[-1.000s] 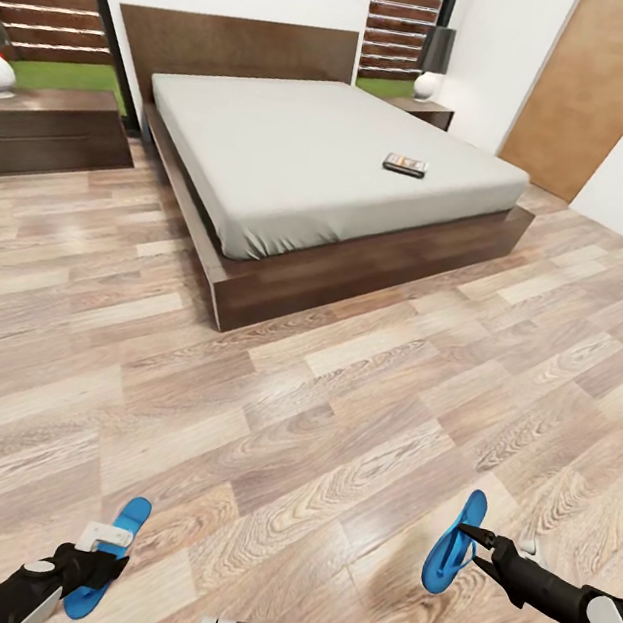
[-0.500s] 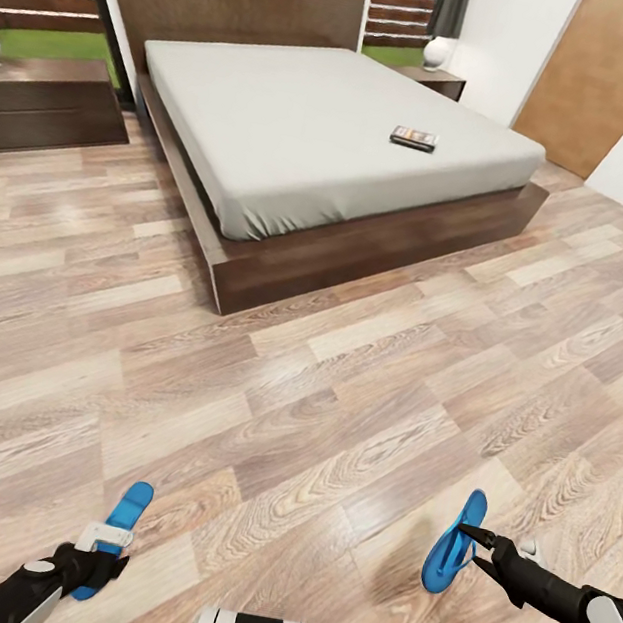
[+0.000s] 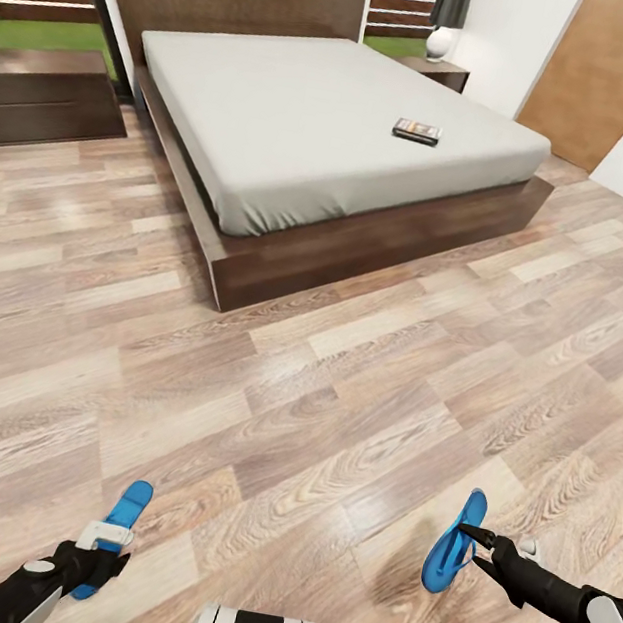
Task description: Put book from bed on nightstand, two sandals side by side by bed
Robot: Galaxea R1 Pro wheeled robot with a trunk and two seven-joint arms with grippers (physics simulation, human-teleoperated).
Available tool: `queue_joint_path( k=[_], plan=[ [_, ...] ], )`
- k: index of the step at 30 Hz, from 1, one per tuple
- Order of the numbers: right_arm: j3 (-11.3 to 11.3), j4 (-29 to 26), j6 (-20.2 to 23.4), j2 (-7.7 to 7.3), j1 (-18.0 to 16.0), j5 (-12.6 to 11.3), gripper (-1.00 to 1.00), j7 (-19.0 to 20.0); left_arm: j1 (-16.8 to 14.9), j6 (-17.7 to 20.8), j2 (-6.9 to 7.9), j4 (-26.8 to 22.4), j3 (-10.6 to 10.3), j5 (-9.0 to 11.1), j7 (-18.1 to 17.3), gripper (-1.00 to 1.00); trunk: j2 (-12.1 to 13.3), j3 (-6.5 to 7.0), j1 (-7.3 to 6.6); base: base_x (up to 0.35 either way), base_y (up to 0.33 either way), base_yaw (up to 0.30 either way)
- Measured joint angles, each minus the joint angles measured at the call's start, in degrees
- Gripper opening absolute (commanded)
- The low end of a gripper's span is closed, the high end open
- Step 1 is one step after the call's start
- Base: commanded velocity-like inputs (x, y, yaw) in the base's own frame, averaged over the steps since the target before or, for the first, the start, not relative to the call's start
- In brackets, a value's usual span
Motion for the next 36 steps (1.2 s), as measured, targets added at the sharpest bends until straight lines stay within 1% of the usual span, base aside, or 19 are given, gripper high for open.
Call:
queue_joint_path(
  k=[8, 16, 31, 36],
  plan=[
    [0.00, 0.00, 0.00, 0.00, 0.00, 0.01, -1.00, 0.01, 0.01, -1.21, 0.00, -0.01, 0.01, 0.00, 0.00, 1.00, 0.00, 0.00, 0.01, 0.109, 0.010, 0.000],
    [0.00, 0.01, 0.00, 0.00, 0.00, -0.01, -1.00, 0.00, 0.01, -1.42, 0.00, -0.01, 0.01, 0.00, 0.04, 1.00, 0.00, 0.00, 0.01, 0.198, 0.100, 0.000],
    [0.00, 0.00, 0.00, 0.00, 0.00, -0.01, -1.00, 0.01, 0.01, -1.61, 0.00, -0.01, 0.01, 0.08, 0.01, 1.00, 0.00, 0.00, 0.02, 0.012, 0.006, 0.000],
    [0.01, 0.00, -0.03, 0.00, 0.00, 0.09, -1.00, 0.00, 0.01, -1.58, 0.00, -0.01, -0.02, 0.08, 0.04, 1.00, -0.06, -1.10, 0.15, 0.000, 0.000, 0.000]
  ],
)
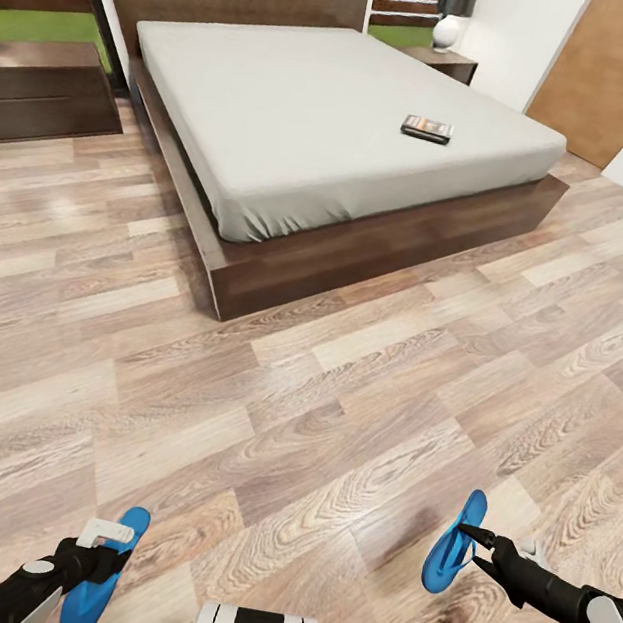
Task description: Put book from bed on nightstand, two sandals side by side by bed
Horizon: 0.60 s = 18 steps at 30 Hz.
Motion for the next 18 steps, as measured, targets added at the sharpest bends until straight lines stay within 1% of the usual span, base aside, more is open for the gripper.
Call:
queue_joint_path(
  k=[14, 17, 18],
  plan=[
    [0.00, 0.00, 0.00, 0.00, 0.00, 0.00, -1.00, 0.00, 0.00, -0.03, -0.01, 0.00, 0.01, 0.00, 0.00, 1.00, -0.19, -3.10, 0.36, 0.000, 0.000, 0.000],
    [-0.01, -0.01, 0.03, 0.00, -0.01, -0.10, -1.00, 0.01, 0.00, -0.03, -0.02, 0.00, 0.03, 0.00, 0.01, 1.00, -0.19, -3.11, 0.36, 0.000, 0.000, 0.000],
    [0.00, 0.00, 0.00, 0.00, 0.00, 0.01, -1.00, 0.00, 0.00, -0.03, -0.02, 0.00, 0.03, 0.00, 0.02, 1.00, -0.20, -3.33, 0.39, 0.000, 0.000, 0.000]
  ],
)
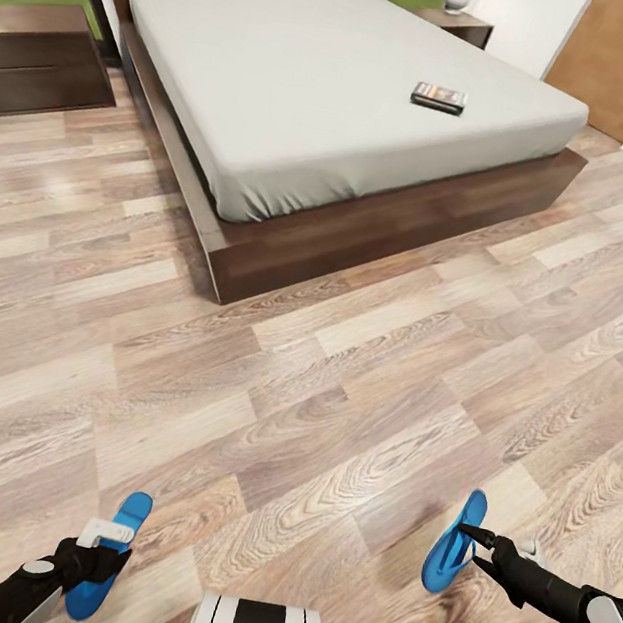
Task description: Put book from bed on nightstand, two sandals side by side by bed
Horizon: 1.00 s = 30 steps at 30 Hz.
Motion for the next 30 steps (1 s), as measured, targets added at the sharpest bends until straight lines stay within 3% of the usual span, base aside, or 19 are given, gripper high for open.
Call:
queue_joint_path(
  k=[6, 13, 22, 30],
  plan=[
    [0.00, 0.00, 0.00, 0.00, 0.00, -0.01, -1.00, 0.00, 0.00, 0.01, 0.00, 0.00, -0.02, 0.00, 0.01, 1.00, -0.08, -1.33, 0.15, 0.000, 0.000, 0.000],
    [-0.01, 0.00, 0.03, 0.00, -0.01, -0.11, -1.00, 0.01, 0.00, 0.00, 0.00, 0.00, -0.01, 0.00, 0.01, 1.00, -0.08, -1.34, 0.15, 0.000, 0.000, 0.000],
    [0.00, 0.00, 0.00, 0.00, 0.00, -0.01, -1.00, 0.00, 0.00, 0.02, 0.01, 0.00, -0.05, 0.00, -0.03, 1.00, -0.20, -3.32, 0.39, 0.000, 0.000, 0.000],
    [-0.01, 0.00, 0.03, 0.00, -0.01, -0.11, -1.00, 0.01, 0.00, 0.00, 0.02, 0.00, 0.00, 0.00, -0.01, 1.00, -0.20, -3.33, 0.38, 0.000, 0.000, 0.000]
  ],
)
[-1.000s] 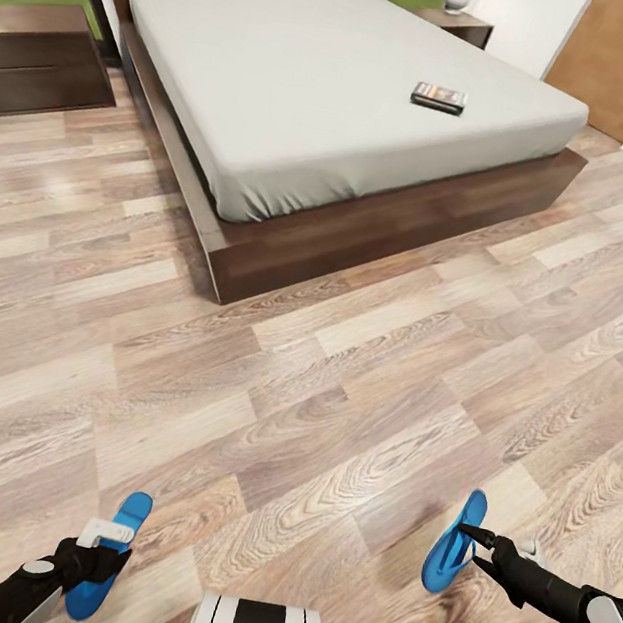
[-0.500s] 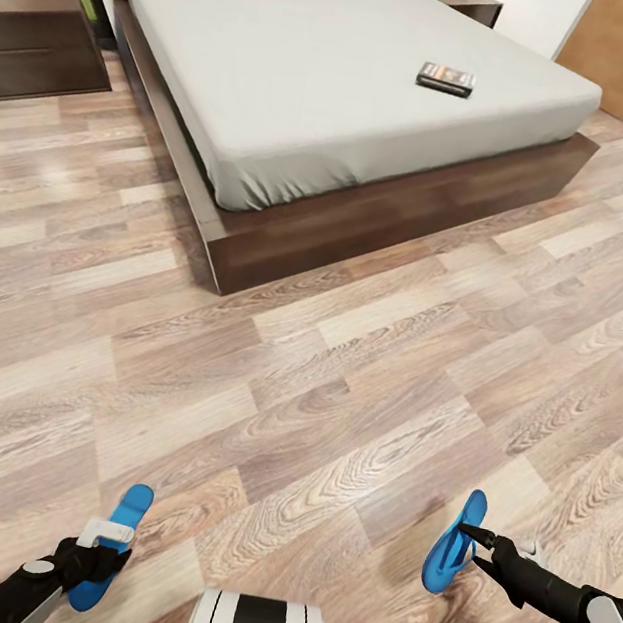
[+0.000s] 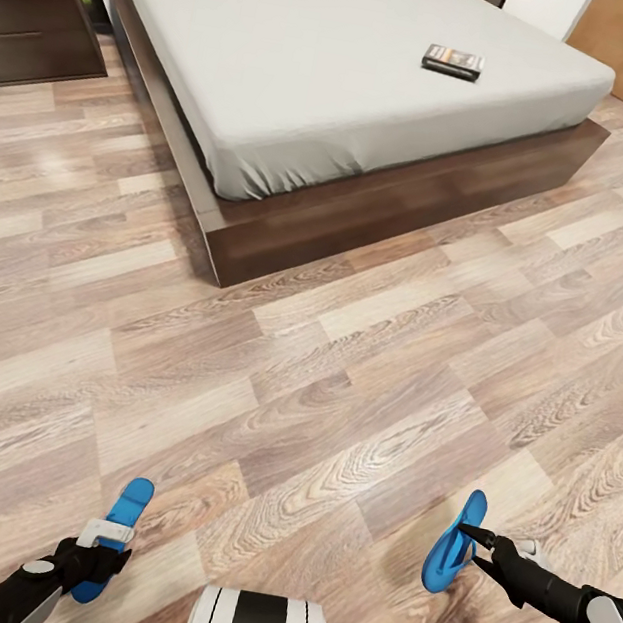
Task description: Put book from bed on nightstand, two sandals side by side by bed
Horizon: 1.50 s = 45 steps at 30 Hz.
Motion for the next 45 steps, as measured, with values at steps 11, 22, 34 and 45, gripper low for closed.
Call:
queue_joint_path(
  k=[11, 22, 34, 45],
  plan=[
    [0.00, 0.00, 0.00, 0.00, 0.00, 0.00, -1.00, 0.00, 0.00, 0.00, 0.00, 0.00, -0.03, 0.00, -0.03, 1.00, -0.09, -1.55, 0.18, 0.000, 0.000, 0.000],
    [0.00, 0.00, 0.00, 0.00, 0.00, 0.00, -1.00, 0.00, 0.00, 0.00, 0.00, 0.00, 0.01, 0.00, -0.06, 1.00, -0.09, -1.55, 0.18, 0.000, 0.000, 0.000],
    [0.00, 0.00, -0.01, 0.00, 0.00, 0.02, -1.00, -0.01, 0.00, 0.01, 0.01, 0.00, 0.10, 0.07, -0.04, -1.00, -0.09, -1.55, 0.18, 0.000, 0.000, 0.000],
    [0.00, 0.00, -0.01, 0.00, 0.00, 0.02, -1.00, -0.01, 0.00, 0.02, 0.00, 0.00, 0.03, 0.16, -0.06, -1.00, -0.09, -1.55, 0.18, 0.000, 0.000, 0.000]
  ],
)
